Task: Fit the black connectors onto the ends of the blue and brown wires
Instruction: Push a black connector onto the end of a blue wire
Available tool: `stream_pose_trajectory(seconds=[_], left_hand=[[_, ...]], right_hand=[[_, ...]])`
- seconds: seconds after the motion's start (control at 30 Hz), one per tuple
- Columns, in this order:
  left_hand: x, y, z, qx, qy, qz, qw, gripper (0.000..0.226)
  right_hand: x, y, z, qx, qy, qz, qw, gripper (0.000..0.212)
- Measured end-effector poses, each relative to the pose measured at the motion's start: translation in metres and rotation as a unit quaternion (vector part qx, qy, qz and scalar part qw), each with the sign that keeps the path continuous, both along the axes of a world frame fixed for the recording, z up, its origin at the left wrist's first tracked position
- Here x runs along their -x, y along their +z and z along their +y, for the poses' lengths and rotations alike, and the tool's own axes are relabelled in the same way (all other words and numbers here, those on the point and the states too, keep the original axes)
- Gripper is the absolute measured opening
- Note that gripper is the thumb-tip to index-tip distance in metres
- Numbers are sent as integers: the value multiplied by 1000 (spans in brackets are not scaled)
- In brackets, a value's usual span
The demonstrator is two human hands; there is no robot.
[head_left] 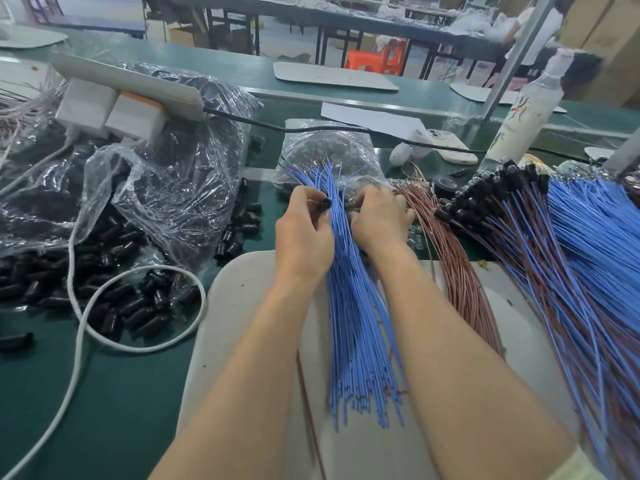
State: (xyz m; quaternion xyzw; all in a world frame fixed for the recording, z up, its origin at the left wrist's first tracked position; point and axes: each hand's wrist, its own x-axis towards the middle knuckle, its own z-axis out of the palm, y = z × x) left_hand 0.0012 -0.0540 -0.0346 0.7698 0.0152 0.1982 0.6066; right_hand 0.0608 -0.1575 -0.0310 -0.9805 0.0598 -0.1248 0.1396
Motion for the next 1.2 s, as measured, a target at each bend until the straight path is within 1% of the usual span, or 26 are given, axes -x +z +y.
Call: stream_pose_trajectory(seconds=[0.03,0.1,0.2,0.27,0.3,0.4,0.67,0.83,1.0,1.13,1.2], left_hand=[[0,0,0,0,-3,-1,1000,18],[0,0,-1,-1,-9,-5,1000,19],[1,0,-1,-1,-21,-9,1000,20],[2,0,-3,-2,-30,-12,999,21],[2,1,-4,-5,-35,-13,999,21],[5,2,-7,-23,-50,-11,998,24],[7,1,-10,-96,-56,-2,994,19],[9,3,-11,-123,-60,4,991,20],[11,4,-11,-143,-62,0,988,22],[10,4,-10,-177,-67,-22,982,20],[10,4,-7,-197,-67,-35,977,17]], right_hand=[[3,2,-2,-37,15,-16,999,22],[11,10,-7,-156,60,-57,984,15],[32,25,-13,-338,125,-107,927,11],[46,29,-16,-398,160,-117,896,10],[52,29,-17,-408,171,-122,888,9],[64,27,-18,-404,180,-140,886,8],[75,21,-16,-352,144,-179,907,5],[77,22,-15,-305,146,-193,921,5],[79,21,-15,-286,147,-193,927,4],[77,20,-18,-289,141,-193,927,4],[74,20,-23,-310,133,-182,924,6]])
